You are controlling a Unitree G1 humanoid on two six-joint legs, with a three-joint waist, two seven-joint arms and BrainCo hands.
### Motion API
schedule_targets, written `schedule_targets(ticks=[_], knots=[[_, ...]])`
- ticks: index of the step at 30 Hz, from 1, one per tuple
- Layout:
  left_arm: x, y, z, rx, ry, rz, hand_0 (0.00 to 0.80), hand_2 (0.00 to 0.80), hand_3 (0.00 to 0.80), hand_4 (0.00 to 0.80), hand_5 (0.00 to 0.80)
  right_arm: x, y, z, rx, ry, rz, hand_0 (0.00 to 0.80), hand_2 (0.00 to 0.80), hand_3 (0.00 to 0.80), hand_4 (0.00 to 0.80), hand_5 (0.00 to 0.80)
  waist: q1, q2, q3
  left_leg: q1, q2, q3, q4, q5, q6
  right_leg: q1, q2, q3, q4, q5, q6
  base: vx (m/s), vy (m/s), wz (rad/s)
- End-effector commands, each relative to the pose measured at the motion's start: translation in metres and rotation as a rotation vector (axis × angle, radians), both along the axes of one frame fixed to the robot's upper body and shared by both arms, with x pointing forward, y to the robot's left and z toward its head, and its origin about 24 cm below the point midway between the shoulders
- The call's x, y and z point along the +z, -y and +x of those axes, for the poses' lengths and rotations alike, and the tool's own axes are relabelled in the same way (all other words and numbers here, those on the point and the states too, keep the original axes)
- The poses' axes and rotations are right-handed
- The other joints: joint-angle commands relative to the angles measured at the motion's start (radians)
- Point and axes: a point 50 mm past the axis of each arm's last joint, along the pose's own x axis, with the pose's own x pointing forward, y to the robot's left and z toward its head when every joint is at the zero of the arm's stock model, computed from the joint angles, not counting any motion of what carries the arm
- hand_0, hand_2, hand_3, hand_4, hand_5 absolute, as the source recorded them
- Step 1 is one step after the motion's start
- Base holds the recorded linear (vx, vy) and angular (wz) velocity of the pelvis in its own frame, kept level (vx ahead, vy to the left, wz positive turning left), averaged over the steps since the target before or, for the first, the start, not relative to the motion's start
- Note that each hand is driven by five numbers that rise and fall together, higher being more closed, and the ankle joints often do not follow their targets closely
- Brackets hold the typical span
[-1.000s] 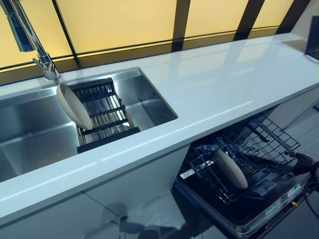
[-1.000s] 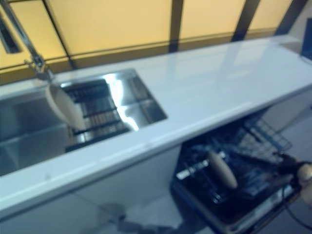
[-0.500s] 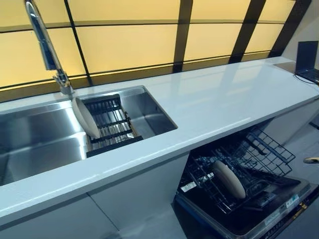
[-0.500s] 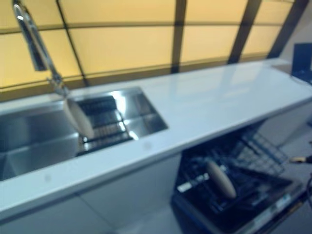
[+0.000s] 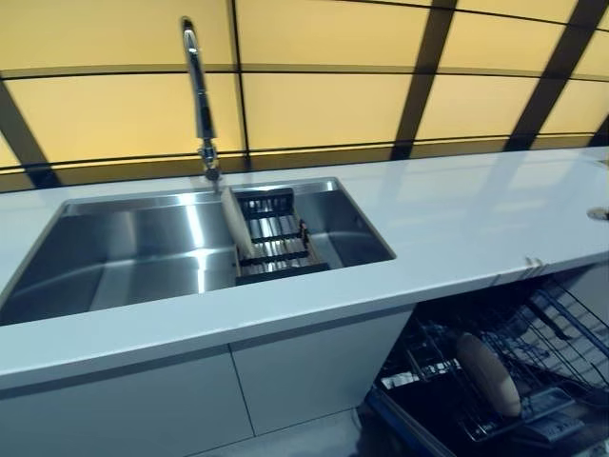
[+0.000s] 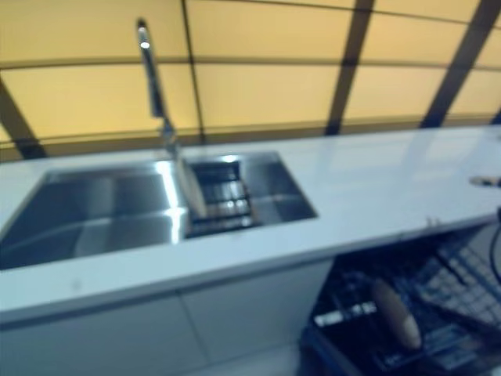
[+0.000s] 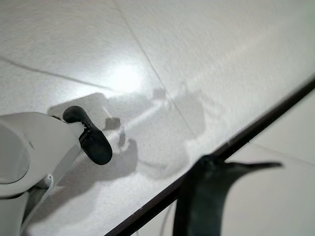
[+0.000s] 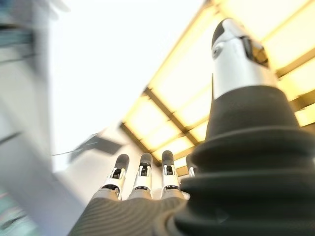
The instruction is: Take plates into dishwasher
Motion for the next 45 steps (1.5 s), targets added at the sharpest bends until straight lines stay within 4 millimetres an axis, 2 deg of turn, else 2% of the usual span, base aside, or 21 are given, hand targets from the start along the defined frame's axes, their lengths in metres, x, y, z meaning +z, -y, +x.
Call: schedule_targets(ticks=[1,6,9,12,16,17,18,19,21,24,26,28,30,31,35,36,37,38,39,41,45], knots=[[0.000,-0.005,-0.004,-0.026,-0.050,0.008,0.000,0.000,0.000,0.000,0.000,0.048,-0.030,0.006,0.046,0.140,-0.160,0.000,0.000,0.000,0.000,0.000,0.055,-0.041,-0.034,0.054,-0.004,0.028,0.011,-0.106,-0.038,-0.004,0.044,0.022,0.055,-0.072,0.004,0.067,0.055,0.25],[0.000,-0.004,-0.005,-0.057,-0.055,0.004,0.000,0.000,0.000,0.000,0.000,0.064,-0.062,0.019,0.110,0.163,-0.285,0.000,0.000,0.000,0.000,0.000,0.079,-0.045,-0.038,0.061,-0.011,0.016,-0.002,-0.103,-0.032,0.004,0.041,0.014,0.052,-0.071,0.008,0.058,0.032,0.20],[-0.002,-0.001,-0.007,-0.067,-0.059,-0.010,0.000,0.000,0.000,0.000,0.000,0.073,-0.098,0.029,0.186,0.168,-0.470,0.000,0.000,0.000,0.000,0.000,0.098,-0.048,-0.039,0.059,-0.017,0.005,-0.007,-0.100,-0.026,0.006,0.040,0.008,0.049,-0.067,0.012,0.063,0.044,0.08],[-0.002,0.001,-0.008,-0.072,-0.055,-0.021,0.000,0.000,0.000,0.000,0.000,0.078,-0.122,0.032,0.231,0.189,-0.602,0.000,0.000,0.000,0.000,0.000,0.113,-0.050,-0.037,0.055,-0.020,-0.001,-0.008,-0.098,-0.022,0.007,0.038,0.002,0.047,-0.064,0.014,0.047,0.036,0.06],[-0.003,0.003,-0.008,-0.076,-0.054,-0.026,0.000,0.000,0.000,0.000,0.000,0.080,-0.138,0.032,0.238,0.191,-0.769,0.000,0.000,0.000,0.000,0.000,0.121,-0.053,-0.033,0.051,-0.023,-0.006,-0.011,-0.096,-0.019,0.005,0.038,-0.001,0.044,-0.059,0.018,0.017,0.018,0.03],[-0.003,0.004,-0.008,-0.083,-0.045,-0.027,0.000,0.000,0.000,0.000,0.000,0.081,-0.154,0.032,0.242,0.212,-0.938,0.000,0.000,0.000,0.000,0.000,0.131,-0.059,-0.030,0.047,-0.025,-0.011,-0.016,-0.093,-0.016,0.003,0.039,-0.005,0.039,-0.053,0.022,0.035,0.041,0.09],[-0.003,0.003,-0.008,-0.083,-0.042,-0.027,0.000,0.000,0.000,0.000,0.000,0.082,-0.162,0.031,0.246,0.220,-1.005,0.000,0.000,0.000,0.000,0.000,0.134,-0.063,-0.029,0.045,-0.027,-0.014,-0.018,-0.092,-0.015,0.003,0.039,-0.007,0.036,-0.049,0.025,0.046,0.053,0.08],[-0.002,0.003,-0.008,-0.081,-0.037,-0.022,0.000,0.000,0.000,0.000,0.000,0.080,-0.175,0.029,0.247,0.227,-1.151,0.000,0.000,0.000,0.000,0.000,0.140,-0.070,-0.027,0.041,-0.029,-0.016,-0.019,-0.091,-0.011,0.001,0.039,-0.010,0.034,-0.045,0.030,0.033,0.034,0.04],[-0.001,0.001,-0.006,-0.083,-0.027,-0.016,0.000,0.000,0.000,0.000,0.000,0.077,-0.185,0.029,0.264,0.227,-1.260,0.000,0.000,0.000,0.000,0.000,0.146,-0.080,-0.024,0.037,-0.031,-0.020,-0.022,-0.091,-0.005,-0.003,0.036,-0.014,0.034,-0.037,0.038,0.024,0.030,0.04],[0.000,0.000,-0.005,-0.084,-0.023,-0.012,0.000,0.000,0.000,0.000,0.000,0.074,-0.191,0.028,0.274,0.228,-1.308,0.000,0.000,0.000,0.000,0.000,0.147,-0.084,-0.023,0.036,-0.032,-0.020,-0.023,-0.092,-0.001,-0.007,0.034,-0.015,0.036,-0.033,0.043,0.019,0.037,0.07],[0.002,-0.002,-0.001,-0.083,-0.005,-0.006,0.000,0.000,0.000,0.000,0.000,0.063,-0.199,0.030,0.298,0.228,-1.415,0.000,0.000,0.000,0.000,0.000,0.151,-0.093,-0.016,0.035,-0.041,-0.028,-0.023,-0.098,0.013,-0.019,0.024,-0.016,0.048,-0.022,0.058,0.047,0.110,0.08],[0.003,-0.003,0.001,-0.081,0.011,0.000,0.000,0.000,0.000,0.000,0.000,0.059,-0.202,0.031,0.315,0.219,-1.446,0.000,0.000,0.000,0.000,0.000,0.155,-0.096,-0.013,0.033,-0.044,-0.033,-0.023,-0.100,0.021,-0.026,0.020,-0.017,0.068,-0.025,0.063,0.032,0.098,0.04],[0.006,-0.007,0.006,-0.082,0.042,0.017,0.000,0.000,0.000,0.000,0.000,0.052,-0.206,0.033,0.315,0.206,-1.500,0.000,0.000,0.000,0.000,0.000,0.161,-0.097,-0.007,0.023,-0.041,-0.027,-0.021,-0.096,0.032,-0.040,0.017,-0.021,0.132,-0.048,0.063,0.012,0.082,-0.01],[0.009,-0.010,0.010,-0.084,0.067,0.043,0.000,0.000,0.000,0.000,0.000,0.046,-0.207,0.034,0.316,0.209,-1.523,0.000,0.000,0.000,0.000,0.000,0.163,-0.098,0.004,0.010,-0.034,-0.024,-0.019,-0.091,0.040,-0.065,0.011,-0.023,0.212,-0.051,0.067,0.004,0.049,-0.04],[0.011,-0.016,0.010,-0.058,0.070,0.062,0.000,0.000,0.000,0.000,0.000,0.044,-0.204,0.031,0.314,0.230,-1.521,0.000,0.000,0.000,0.000,0.000,0.156,-0.103,0.026,-0.003,-0.031,-0.043,-0.018,-0.085,0.036,-0.093,0.016,-0.002,0.236,-0.038,0.073,0.018,-0.010,-0.01],[0.011,-0.017,0.009,-0.046,0.066,0.061,0.000,0.000,0.000,0.000,0.000,0.044,-0.202,0.030,0.304,0.229,-1.542,0.000,0.000,0.000,0.000,0.000,0.147,-0.102,0.034,-0.008,-0.032,-0.065,-0.014,-0.083,0.032,-0.101,0.024,0.024,0.208,-0.037,0.068,0.074,-0.061,0.17],[0.010,-0.017,0.007,-0.033,0.063,0.053,0.000,0.000,0.000,0.000,0.000,0.044,-0.196,0.028,0.288,0.220,-1.567,0.000,0.000,0.000,0.000,0.000,0.129,-0.098,0.043,-0.011,-0.035,-0.100,-0.012,-0.082,0.029,-0.115,0.026,0.072,0.160,-0.022,0.064,0.098,-0.105,0.31],[0.011,-0.016,0.010,-0.025,0.080,0.050,0.000,0.000,0.000,0.000,0.000,0.047,-0.190,0.026,0.251,0.213,-1.603,0.000,0.000,0.000,0.000,0.000,0.101,-0.091,0.060,-0.017,-0.043,-0.143,-0.017,-0.086,0.034,-0.165,0.015,0.162,0.114,0.029,0.081,0.049,-0.122,0.51],[0.013,-0.017,0.014,-0.025,0.097,0.051,0.000,0.000,0.000,0.000,0.000,0.050,-0.189,0.024,0.231,0.220,-1.622,0.000,0.000,0.000,0.000,0.000,0.086,-0.087,0.072,-0.026,-0.046,-0.161,-0.014,-0.088,0.040,-0.205,0.021,0.204,0.119,0.047,0.084,-0.021,-0.174,0.86],[0.020,-0.021,0.028,0.006,0.151,0.064,0.000,0.000,0.000,0.000,0.000,0.053,-0.187,0.021,0.210,0.267,-1.592,0.000,0.000,0.000,0.000,0.000,0.084,-0.101,0.094,-0.054,-0.052,-0.158,-0.019,-0.082,0.038,-0.202,0.030,0.196,0.054,0.073,0.088,-0.064,-0.238,0.97],[0.022,-0.020,0.033,0.049,0.177,0.035,0.000,0.000,0.000,0.000,0.000,0.055,-0.188,0.022,0.186,0.250,-1.608,0.000,0.000,0.000,0.000,0.000,0.094,-0.108,0.113,-0.070,-0.051,-0.161,-0.027,-0.073,0.031,-0.200,0.040,0.190,0.024,0.090,0.091,-0.010,-0.128,0.33]])
